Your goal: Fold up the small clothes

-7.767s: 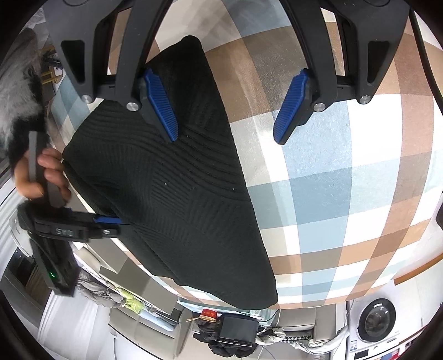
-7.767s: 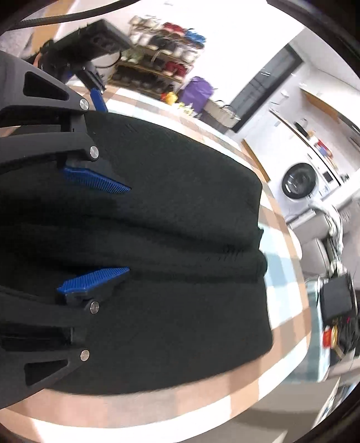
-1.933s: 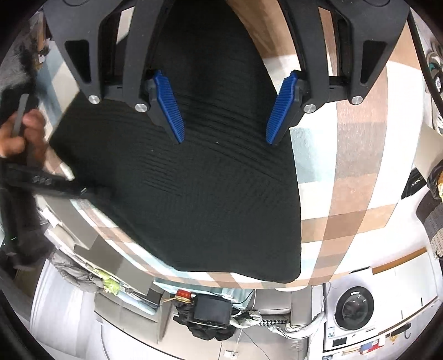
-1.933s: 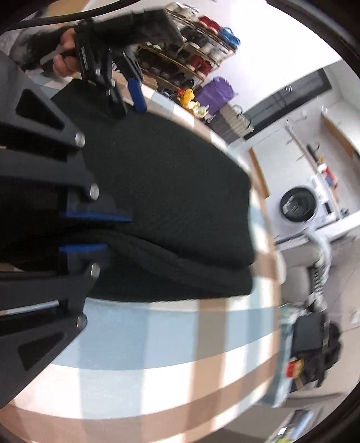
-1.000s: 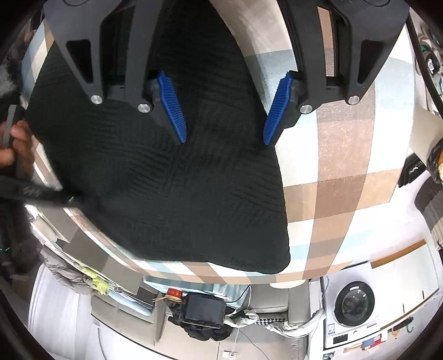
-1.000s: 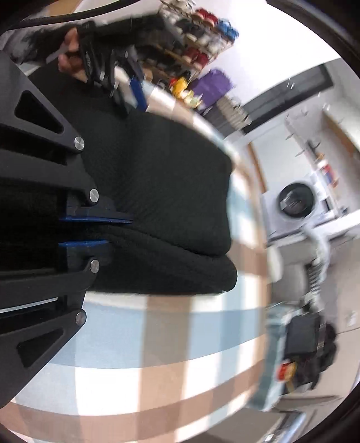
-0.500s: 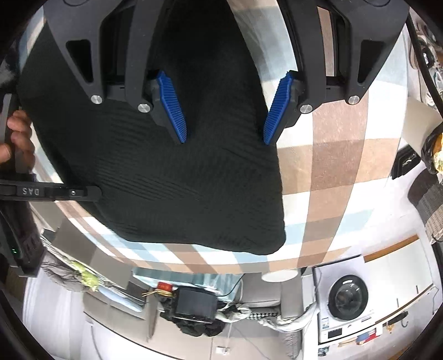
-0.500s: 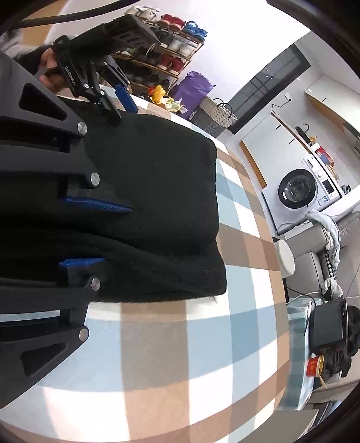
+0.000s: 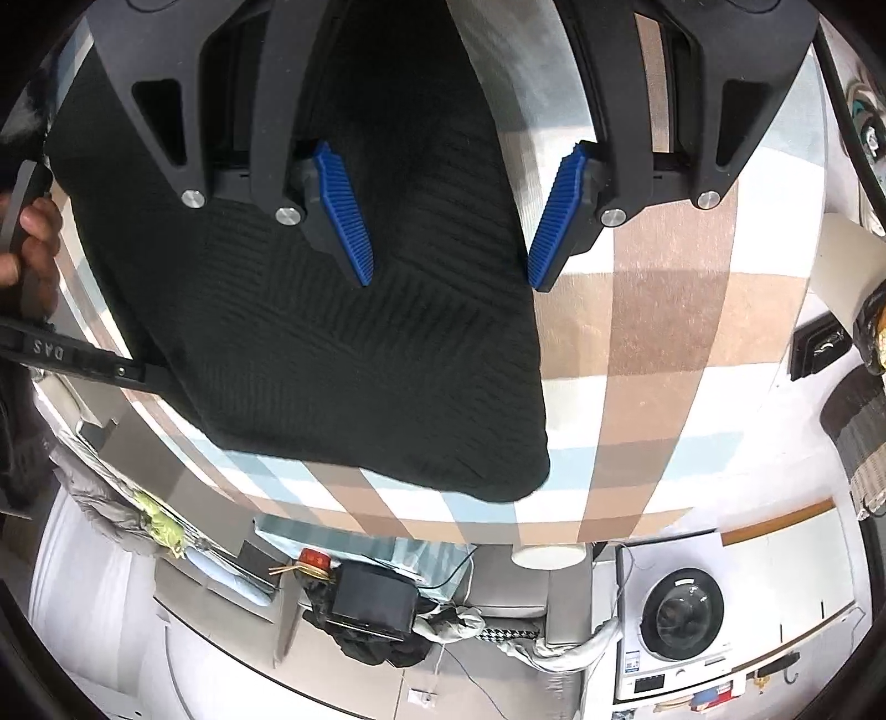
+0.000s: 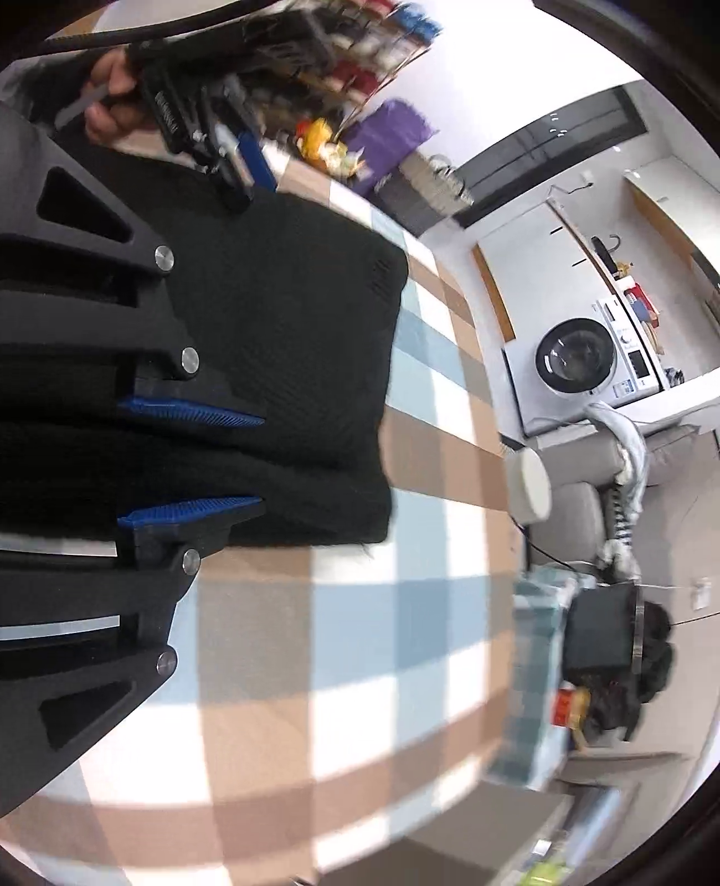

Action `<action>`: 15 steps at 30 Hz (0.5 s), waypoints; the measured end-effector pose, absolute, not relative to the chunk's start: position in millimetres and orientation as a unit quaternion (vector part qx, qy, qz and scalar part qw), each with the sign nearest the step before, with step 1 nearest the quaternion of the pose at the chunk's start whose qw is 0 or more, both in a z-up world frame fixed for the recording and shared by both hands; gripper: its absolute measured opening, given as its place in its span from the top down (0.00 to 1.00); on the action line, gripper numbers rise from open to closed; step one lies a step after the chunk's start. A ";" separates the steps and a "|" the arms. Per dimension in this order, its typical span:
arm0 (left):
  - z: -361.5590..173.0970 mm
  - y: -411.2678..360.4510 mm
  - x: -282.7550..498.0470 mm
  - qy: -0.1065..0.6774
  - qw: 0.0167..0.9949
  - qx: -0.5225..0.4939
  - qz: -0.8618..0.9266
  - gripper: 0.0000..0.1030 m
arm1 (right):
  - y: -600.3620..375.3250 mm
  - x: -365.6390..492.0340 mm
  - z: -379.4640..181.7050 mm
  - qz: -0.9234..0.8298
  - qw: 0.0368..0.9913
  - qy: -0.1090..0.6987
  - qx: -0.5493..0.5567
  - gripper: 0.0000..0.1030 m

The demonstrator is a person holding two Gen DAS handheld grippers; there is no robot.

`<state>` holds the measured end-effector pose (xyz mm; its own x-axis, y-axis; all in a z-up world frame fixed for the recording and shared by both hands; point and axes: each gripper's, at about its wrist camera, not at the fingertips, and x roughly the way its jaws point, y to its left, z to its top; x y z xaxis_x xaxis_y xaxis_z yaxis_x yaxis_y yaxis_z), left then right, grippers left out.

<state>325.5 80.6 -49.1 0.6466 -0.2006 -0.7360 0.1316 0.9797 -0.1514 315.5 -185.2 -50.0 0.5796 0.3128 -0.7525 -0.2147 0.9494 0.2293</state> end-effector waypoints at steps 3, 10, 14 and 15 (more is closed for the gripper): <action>-43.9 78.2 331.8 0.401 0.910 -0.043 -0.100 0.45 | -177.9 309.6 -40.0 0.149 0.898 0.414 0.020 0.74; -39.1 75.0 338.3 0.397 0.913 -0.027 -0.089 0.45 | -152.8 313.8 -38.2 0.207 0.891 0.404 0.008 0.74; -42.8 79.5 333.5 0.404 0.914 -0.007 -0.042 0.46 | -138.1 320.7 -46.9 0.222 0.882 0.415 -0.005 0.74; -42.4 81.2 330.1 0.402 0.914 -0.018 -0.053 0.45 | -135.5 323.0 -49.8 0.229 0.878 0.420 -0.003 0.74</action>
